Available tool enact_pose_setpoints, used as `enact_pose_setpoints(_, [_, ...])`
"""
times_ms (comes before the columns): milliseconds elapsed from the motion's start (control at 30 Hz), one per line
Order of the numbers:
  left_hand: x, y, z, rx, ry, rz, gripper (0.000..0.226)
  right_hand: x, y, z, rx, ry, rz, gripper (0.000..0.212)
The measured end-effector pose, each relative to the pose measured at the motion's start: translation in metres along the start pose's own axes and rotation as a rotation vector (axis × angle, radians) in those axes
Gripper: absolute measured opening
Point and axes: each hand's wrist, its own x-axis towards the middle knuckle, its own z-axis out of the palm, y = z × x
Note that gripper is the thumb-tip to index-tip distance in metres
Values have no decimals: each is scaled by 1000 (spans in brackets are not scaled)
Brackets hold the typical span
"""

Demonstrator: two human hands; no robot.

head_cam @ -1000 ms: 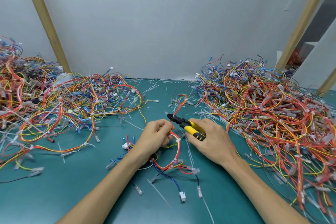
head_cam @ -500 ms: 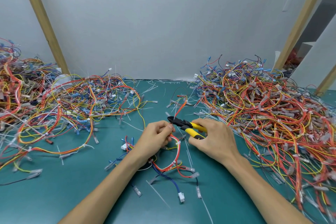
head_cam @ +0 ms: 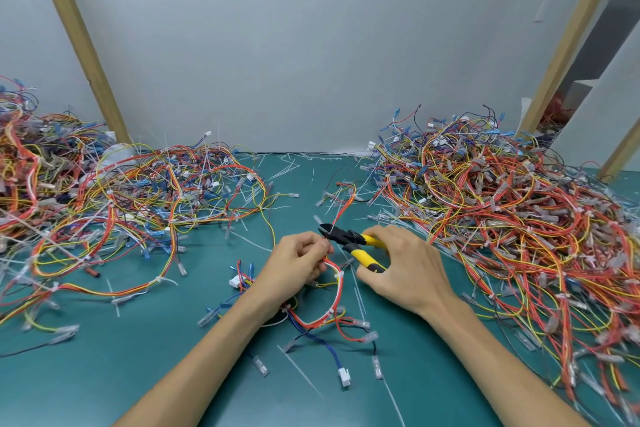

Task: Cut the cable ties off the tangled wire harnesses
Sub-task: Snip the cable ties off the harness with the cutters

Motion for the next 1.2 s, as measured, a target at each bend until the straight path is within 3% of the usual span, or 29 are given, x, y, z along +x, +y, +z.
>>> enact_pose_setpoints(933, [0,-1,1,-10,-27,15,26,2,3,-2,-54,-27,21,39])
enact_pose_setpoints(1200, [0,-2,4,15,-25,92,25,1,5,7,77,-18,64,35])
